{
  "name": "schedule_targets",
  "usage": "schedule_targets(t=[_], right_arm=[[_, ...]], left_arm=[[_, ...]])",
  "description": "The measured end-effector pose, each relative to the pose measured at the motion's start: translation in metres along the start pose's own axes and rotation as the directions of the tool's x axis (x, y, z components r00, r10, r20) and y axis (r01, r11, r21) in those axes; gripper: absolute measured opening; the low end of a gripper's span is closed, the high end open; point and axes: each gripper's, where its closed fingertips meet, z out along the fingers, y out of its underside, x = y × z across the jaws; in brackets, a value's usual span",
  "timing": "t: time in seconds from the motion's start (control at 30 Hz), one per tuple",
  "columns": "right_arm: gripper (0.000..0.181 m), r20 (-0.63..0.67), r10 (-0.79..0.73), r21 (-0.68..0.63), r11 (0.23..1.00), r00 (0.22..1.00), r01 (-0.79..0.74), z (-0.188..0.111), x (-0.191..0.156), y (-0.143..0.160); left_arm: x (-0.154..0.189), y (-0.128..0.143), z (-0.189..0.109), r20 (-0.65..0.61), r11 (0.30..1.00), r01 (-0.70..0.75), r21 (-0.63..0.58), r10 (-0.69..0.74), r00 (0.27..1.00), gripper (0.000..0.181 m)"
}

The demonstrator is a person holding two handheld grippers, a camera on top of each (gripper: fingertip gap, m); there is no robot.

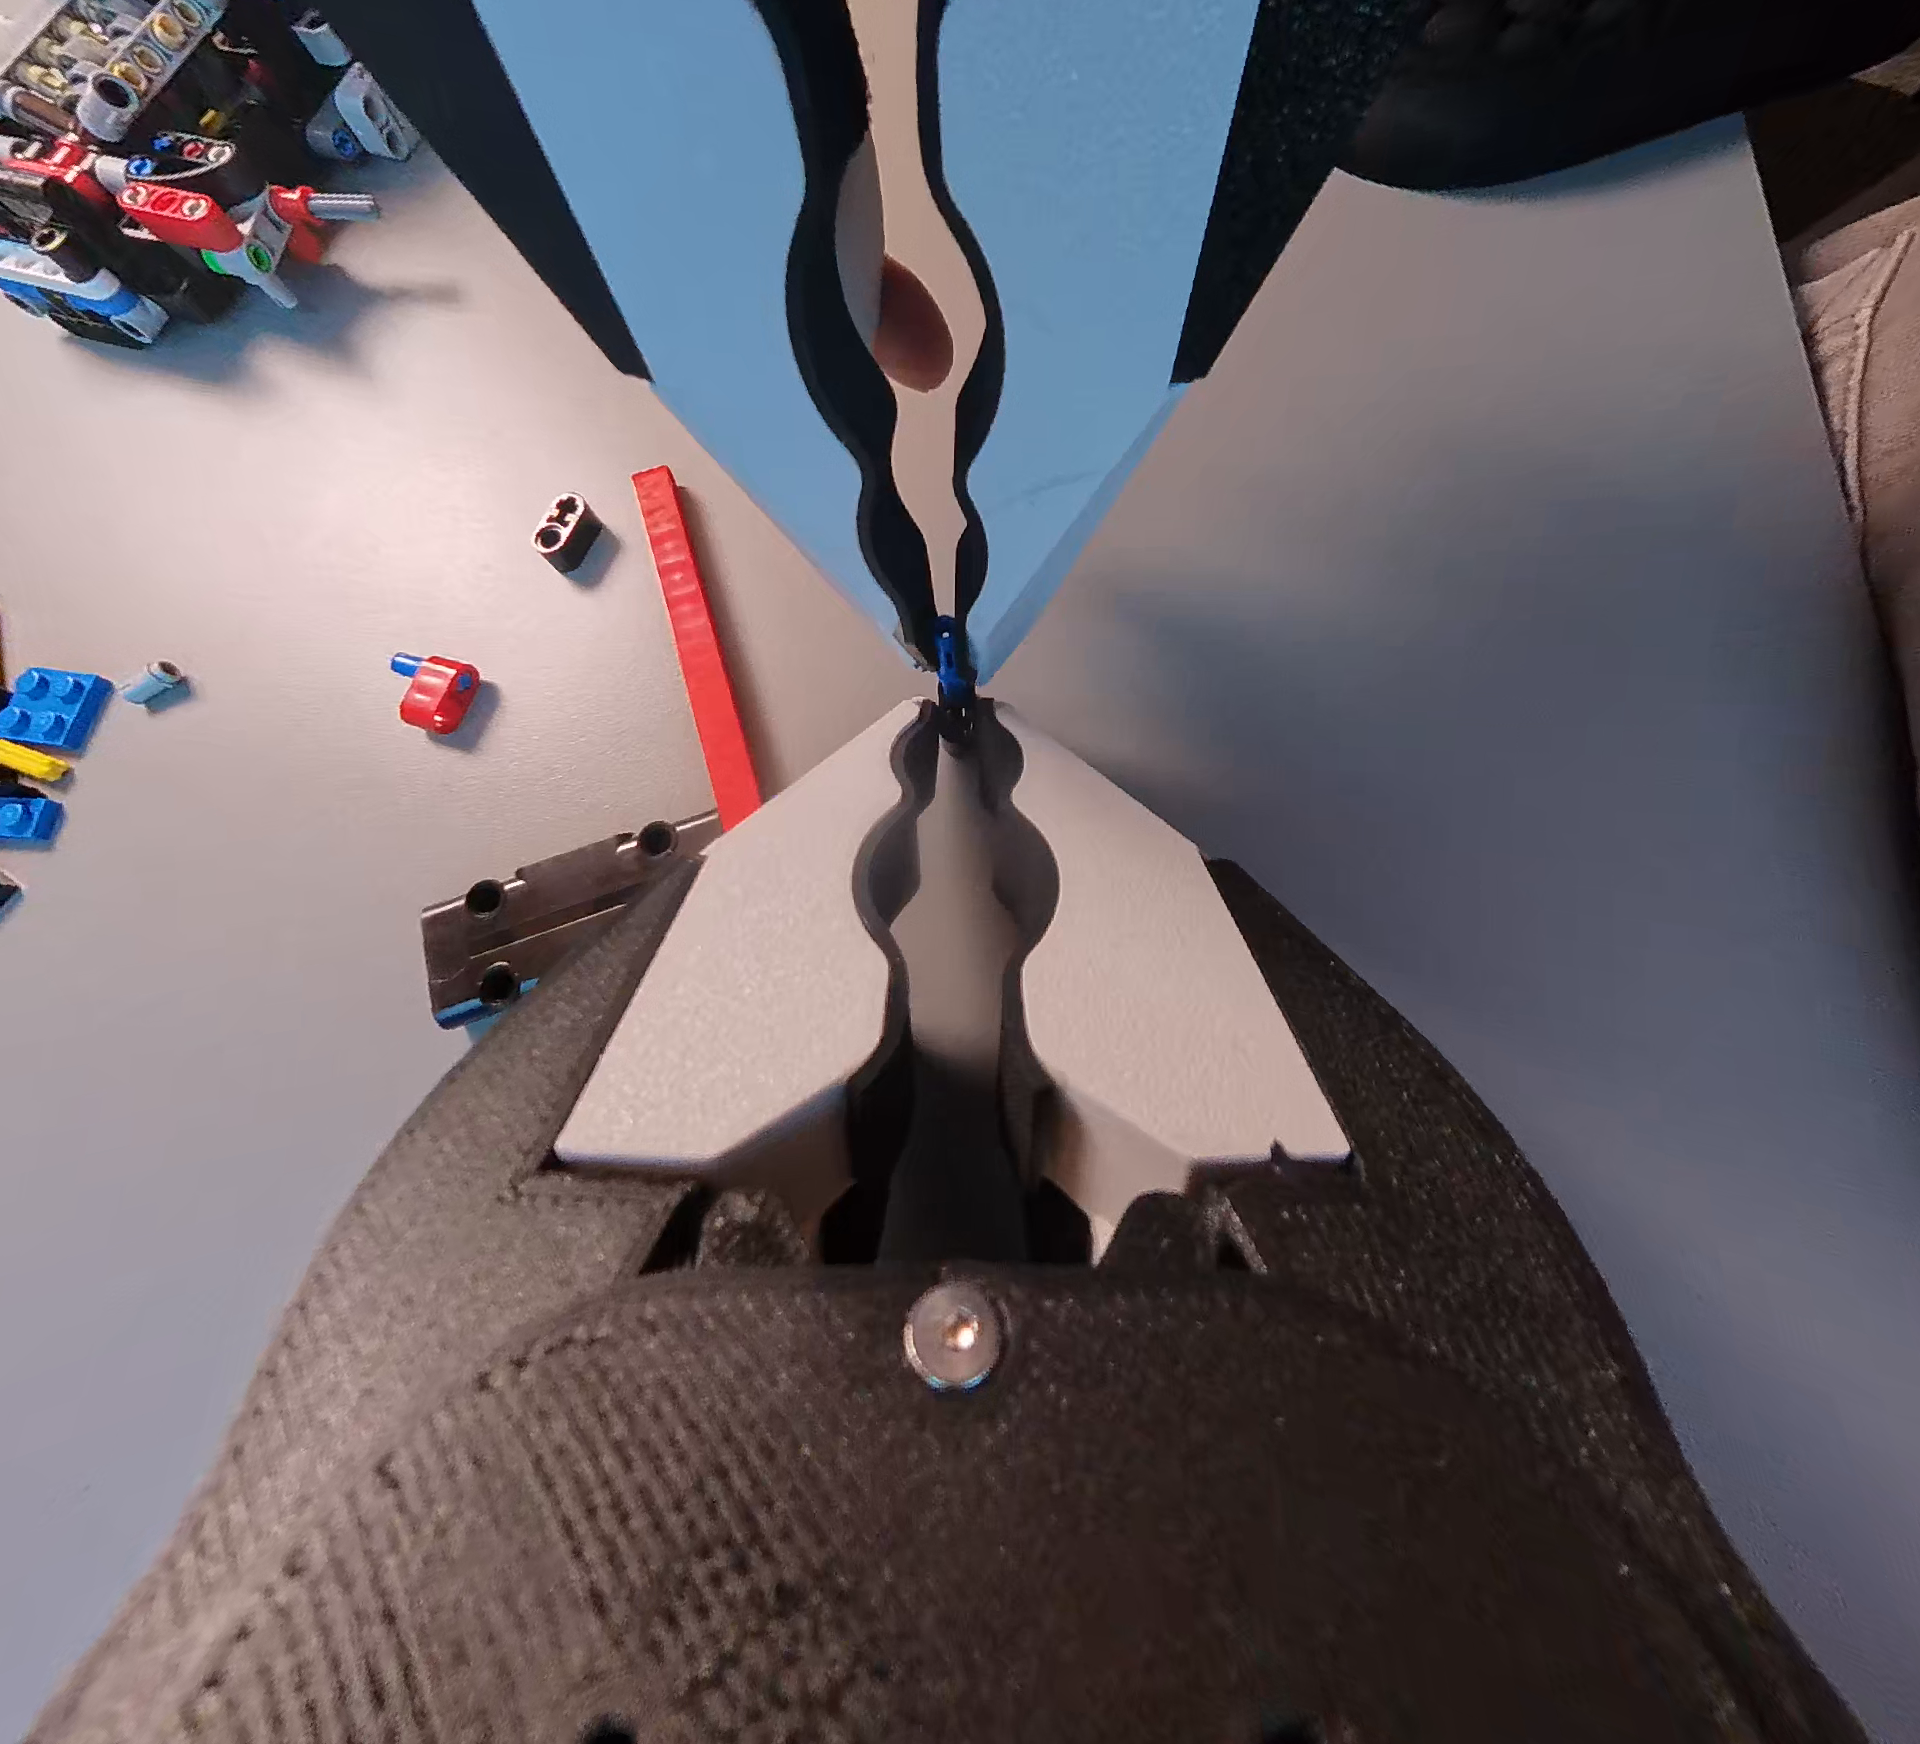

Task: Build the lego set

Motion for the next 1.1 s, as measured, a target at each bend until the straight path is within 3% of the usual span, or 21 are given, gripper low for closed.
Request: schedule_targets(t=[0.77, 0.93, 1.1], right_arm=[[0.002, 0.013, 0.057, 0.018, 0.998, 0.998, -0.057, 0.01, -0.001, 0.002], [0.004, -0.047, 0.115, 0.151, 0.983, 0.992, -0.107, 0.007, -0.001, 0.0], [0.025, -0.126, 0.204, 0.442, 0.888, 0.971, -0.129, -0.019, 0.002, -0.007]], left_arm=[[0.0, 0.002, -0.002, 0.019, 0.998, -0.057, -0.003, 0.057, 0.998, 0.006], [0.001, 0.002, -0.002, 0.023, 0.998, -0.064, -0.003, 0.064, 0.998, 0.006], [0.001, 0.002, -0.002, 0.026, 0.998, -0.068, -0.003, 0.068, 0.997, 0.006]])
